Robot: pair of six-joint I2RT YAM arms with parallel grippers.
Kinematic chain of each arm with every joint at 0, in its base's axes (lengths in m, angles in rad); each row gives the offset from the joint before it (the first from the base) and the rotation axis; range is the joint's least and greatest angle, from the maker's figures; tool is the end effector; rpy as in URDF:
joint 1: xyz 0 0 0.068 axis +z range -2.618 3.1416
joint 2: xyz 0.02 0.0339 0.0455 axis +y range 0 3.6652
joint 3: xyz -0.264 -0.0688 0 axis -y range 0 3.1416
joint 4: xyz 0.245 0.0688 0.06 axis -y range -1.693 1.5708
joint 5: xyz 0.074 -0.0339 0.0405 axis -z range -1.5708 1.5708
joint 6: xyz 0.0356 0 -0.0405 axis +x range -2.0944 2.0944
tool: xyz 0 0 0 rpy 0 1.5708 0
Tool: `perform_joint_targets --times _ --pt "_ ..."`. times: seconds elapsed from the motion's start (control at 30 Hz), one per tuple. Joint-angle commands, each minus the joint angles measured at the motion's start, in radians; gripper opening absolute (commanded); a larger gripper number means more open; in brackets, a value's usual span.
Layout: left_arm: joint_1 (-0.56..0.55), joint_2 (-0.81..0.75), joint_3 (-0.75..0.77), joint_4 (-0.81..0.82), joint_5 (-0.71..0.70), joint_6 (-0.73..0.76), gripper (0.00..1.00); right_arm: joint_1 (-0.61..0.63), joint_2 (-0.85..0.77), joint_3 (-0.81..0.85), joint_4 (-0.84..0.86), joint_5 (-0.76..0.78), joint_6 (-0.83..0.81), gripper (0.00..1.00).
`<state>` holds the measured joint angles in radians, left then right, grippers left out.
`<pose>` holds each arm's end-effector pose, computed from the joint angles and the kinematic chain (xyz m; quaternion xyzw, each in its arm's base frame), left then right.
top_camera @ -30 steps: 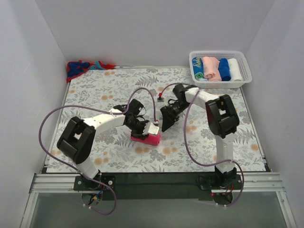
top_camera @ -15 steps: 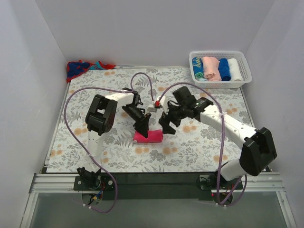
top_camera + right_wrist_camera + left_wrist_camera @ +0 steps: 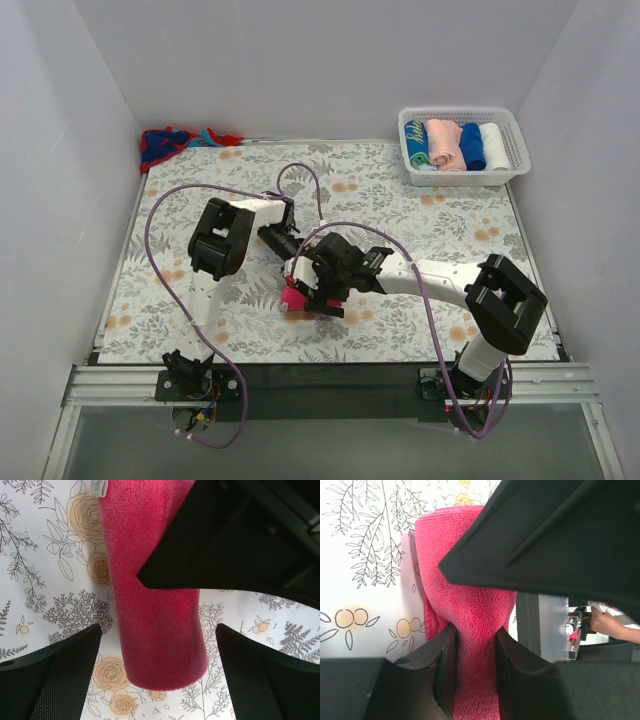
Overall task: Roll the towels
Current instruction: Roll the towel, then place the rolled towel into the container
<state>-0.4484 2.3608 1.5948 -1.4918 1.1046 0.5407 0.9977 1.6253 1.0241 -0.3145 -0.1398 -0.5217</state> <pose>0.3184 -0.1885 0.1031 -0.2249 -0.7894 0.5067 0.2636 0.1785 0.2858 0.2014 -0.6668 0.6693 0.1399 0.2963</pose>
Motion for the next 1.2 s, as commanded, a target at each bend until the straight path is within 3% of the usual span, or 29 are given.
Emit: perform_joint_targets --times 0.0,0.3,0.4,0.5,0.57,0.6,0.63,0.77,0.83,1.0,1.1,1.13,1.17 --pt "-0.016 0.066 -0.033 0.099 -0.195 0.054 0.06 0.024 0.019 -0.022 0.109 0.031 -0.032 0.82" --pt "-0.001 0.078 -0.036 0.099 -0.160 0.070 0.07 0.050 0.047 -0.147 0.224 0.075 -0.119 0.62" --pt "0.008 0.074 -0.032 0.099 -0.143 0.074 0.09 0.051 0.050 -0.174 0.244 0.078 -0.126 0.51" --pt "0.023 0.049 -0.036 0.100 -0.120 0.093 0.12 0.051 0.028 -0.197 0.250 0.056 -0.116 0.34" --pt "0.036 0.040 -0.033 0.102 -0.115 0.102 0.17 0.051 0.015 -0.216 0.253 0.037 -0.113 0.14" --pt "0.042 0.034 -0.027 0.100 -0.117 0.102 0.27 0.051 0.008 -0.228 0.253 0.036 -0.110 0.05" --pt "0.045 0.026 -0.022 0.107 -0.115 0.090 0.31 0.050 0.004 -0.231 0.243 0.036 -0.103 0.01" --pt "0.086 -0.081 -0.016 0.178 -0.130 0.001 0.53 0.024 -0.056 -0.251 0.177 -0.001 -0.074 0.01" --pt "0.123 -0.182 0.001 0.223 -0.141 -0.033 0.74 -0.010 -0.110 -0.265 0.132 -0.020 -0.045 0.01" --pt "0.201 -0.368 0.060 0.353 -0.167 -0.229 0.79 -0.160 -0.174 -0.205 -0.050 -0.162 0.043 0.01" --pt "0.205 -0.451 0.083 0.424 -0.216 -0.313 0.81 -0.318 -0.182 -0.113 -0.148 -0.271 0.086 0.01" --pt "0.205 -0.465 0.093 0.450 -0.230 -0.338 0.98 -0.403 -0.183 -0.090 -0.168 -0.291 0.097 0.01" --pt "0.203 -0.486 0.099 0.458 -0.235 -0.360 0.98 -0.447 -0.185 -0.040 -0.185 -0.332 0.101 0.01"
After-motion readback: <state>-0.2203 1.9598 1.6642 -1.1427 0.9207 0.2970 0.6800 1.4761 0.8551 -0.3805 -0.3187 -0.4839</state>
